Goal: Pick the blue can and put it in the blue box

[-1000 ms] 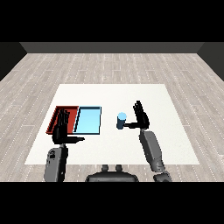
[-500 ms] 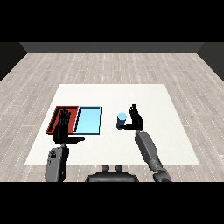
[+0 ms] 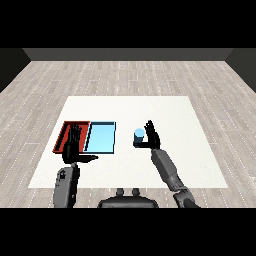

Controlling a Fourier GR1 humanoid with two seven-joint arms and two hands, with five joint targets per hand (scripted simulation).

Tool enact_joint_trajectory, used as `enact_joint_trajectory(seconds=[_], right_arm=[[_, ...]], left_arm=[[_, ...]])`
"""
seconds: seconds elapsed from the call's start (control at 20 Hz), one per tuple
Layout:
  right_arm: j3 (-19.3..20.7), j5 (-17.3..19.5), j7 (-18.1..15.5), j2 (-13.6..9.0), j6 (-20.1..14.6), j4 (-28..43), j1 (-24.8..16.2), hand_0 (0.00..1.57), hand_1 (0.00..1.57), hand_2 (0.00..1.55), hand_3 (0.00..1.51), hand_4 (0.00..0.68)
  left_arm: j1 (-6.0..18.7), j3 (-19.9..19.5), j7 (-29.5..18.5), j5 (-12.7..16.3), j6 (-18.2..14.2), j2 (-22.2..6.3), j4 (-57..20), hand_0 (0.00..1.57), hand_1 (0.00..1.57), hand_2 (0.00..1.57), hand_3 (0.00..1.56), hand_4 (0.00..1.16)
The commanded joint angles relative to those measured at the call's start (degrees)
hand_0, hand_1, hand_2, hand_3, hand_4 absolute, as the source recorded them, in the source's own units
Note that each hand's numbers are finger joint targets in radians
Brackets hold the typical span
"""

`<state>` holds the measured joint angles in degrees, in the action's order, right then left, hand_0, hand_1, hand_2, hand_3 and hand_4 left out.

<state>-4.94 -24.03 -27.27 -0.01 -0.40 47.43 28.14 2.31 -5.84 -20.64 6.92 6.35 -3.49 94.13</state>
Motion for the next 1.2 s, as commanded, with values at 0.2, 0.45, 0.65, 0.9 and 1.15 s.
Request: enact_joint_trajectory(seconds=[0.2, 0.45, 0.65, 0.9, 1.15], right_arm=[[2.3, -4.4, -4.3, -1.2, 4.1, -16.5, 11.0, 0.0, 0.0, 0.0, 0.0, 0.0], [0.1, -4.2, -0.1, -0.4, 0.6, -10.1, 8.8, 0.0, 0.0, 0.0, 0.0, 0.0], [-4.8, -6.4, -5.0, 0.0, -0.5, -13.7, 8.6, 0.0, 0.0, 0.0, 0.0, 0.0], [-8.8, -10.1, -3.0, 0.0, -2.6, -9.5, 6.3, 0.0, 0.0, 0.0, 0.0, 0.0], [-7.8, -11.0, -4.8, 0.0, -7.3, -17.2, 10.9, 0.0, 0.0, 0.0, 0.0, 0.0]], left_arm=[[3.8, -0.4, 3.8, 1.0, -0.5, -0.7, -1.1, 0.0, 0.0, 0.0, 0.0, 0.0], [0.0, -1.7, 0.4, 1.6, 0.6, -1.1, 0.2, 0.0, 0.0, 0.0, 0.0, 0.0], [-1.1, -1.4, -1.7, 2.1, 2.0, -0.9, -1.0, 0.0, 0.0, 0.0, 0.0, 0.0], [-1.2, 1.9, 3.2, 0.0, -1.5, 1.4, 4.2, 0.0, 0.0, 0.0, 0.0, 0.0], [-1.0, -0.8, 1.5, 1.1, -0.7, -0.4, 3.4, 0.0, 0.0, 0.0, 0.0, 0.0]])
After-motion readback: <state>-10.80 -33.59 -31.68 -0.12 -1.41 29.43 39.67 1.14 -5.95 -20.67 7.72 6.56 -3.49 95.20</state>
